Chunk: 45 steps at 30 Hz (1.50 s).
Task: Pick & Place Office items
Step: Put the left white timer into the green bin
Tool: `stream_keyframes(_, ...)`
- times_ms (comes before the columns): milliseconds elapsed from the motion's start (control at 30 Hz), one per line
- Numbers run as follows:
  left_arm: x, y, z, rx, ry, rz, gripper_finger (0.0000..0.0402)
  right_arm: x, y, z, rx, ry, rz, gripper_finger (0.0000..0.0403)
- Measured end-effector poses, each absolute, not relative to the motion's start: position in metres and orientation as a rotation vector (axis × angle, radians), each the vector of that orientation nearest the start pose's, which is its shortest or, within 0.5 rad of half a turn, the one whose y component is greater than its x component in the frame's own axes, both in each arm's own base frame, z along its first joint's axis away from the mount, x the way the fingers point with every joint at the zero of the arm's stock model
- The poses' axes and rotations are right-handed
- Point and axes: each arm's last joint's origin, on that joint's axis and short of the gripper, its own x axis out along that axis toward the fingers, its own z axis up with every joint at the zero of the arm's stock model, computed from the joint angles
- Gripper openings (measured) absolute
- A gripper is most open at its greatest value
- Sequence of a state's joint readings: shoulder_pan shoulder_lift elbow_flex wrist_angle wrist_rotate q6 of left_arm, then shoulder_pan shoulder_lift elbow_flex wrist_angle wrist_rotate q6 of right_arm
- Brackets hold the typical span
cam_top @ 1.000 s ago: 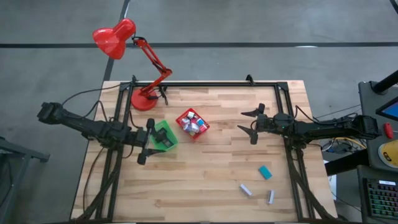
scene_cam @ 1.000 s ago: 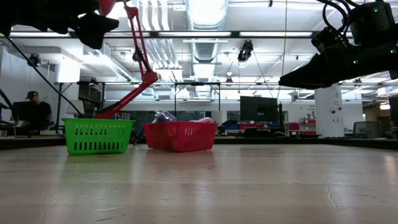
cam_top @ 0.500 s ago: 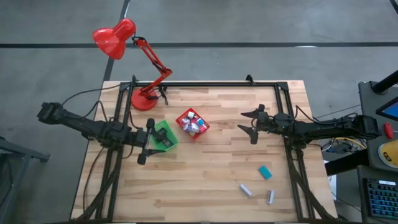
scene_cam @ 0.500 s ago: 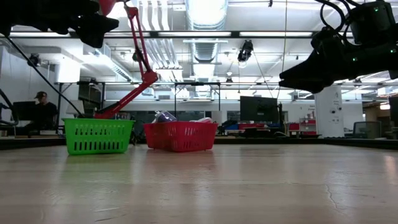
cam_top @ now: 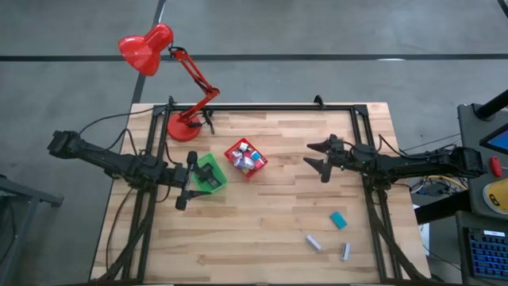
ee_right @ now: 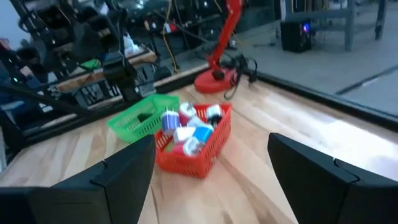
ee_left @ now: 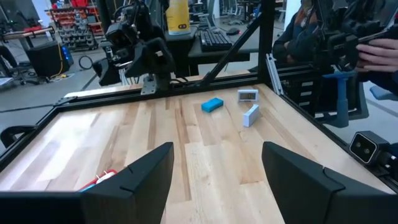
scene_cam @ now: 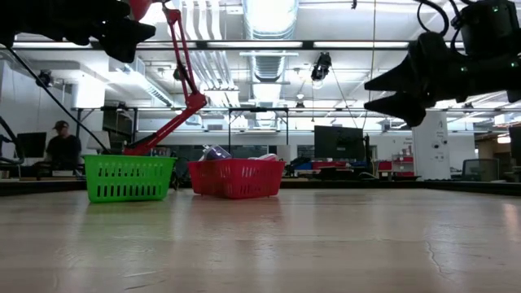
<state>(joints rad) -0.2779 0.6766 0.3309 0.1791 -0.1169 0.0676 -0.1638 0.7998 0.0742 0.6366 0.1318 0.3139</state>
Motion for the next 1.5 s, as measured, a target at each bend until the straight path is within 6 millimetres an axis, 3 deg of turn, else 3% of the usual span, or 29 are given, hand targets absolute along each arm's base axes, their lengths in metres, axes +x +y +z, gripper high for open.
stream_keyframes(300, 0.155, -0.041, 0.226, 0.1, 0.158, -0.166, 0.025, 0.153, -0.03, 0.168, 0.335, 0.031, -0.329, 0.0313)
stream_keyframes(433, 0.155, -0.041, 0.226, 0.1, 0.158, -0.166, 0.025, 0.161, -0.024, 0.182, 0.316, 0.035, -0.271, 0.0314)
stream_keyframes(600, 0.155, -0.041, 0.226, 0.1, 0.159, -0.166, 0.025, 0.177, -0.009, 0.211, 0.312, 0.285, -0.315, 0.0313)
stream_keyframes(800, 0.155, -0.041, 0.226, 0.1, 0.159, -0.166, 0.025, 0.194, 0.025, 0.246, 0.363, 0.562, -0.393, 0.0313)
stream_keyframes(1067, 0.155, -0.041, 0.226, 0.1, 0.159, -0.166, 0.025, 0.205, 0.081, 0.247, 0.538, 0.892, -0.587, 0.0322)
stream_keyframes(1333, 0.155, -0.041, 0.226, 0.1, 0.159, -0.166, 0.025, 0.22, 0.146, 0.243, 0.589, 1.212, -0.556, 0.0343)
stream_keyframes(1500, 0.155, -0.041, 0.226, 0.1, 0.159, -0.166, 0.025, 0.233, 0.18, 0.24, 0.533, 1.266, -0.556, 0.0339)
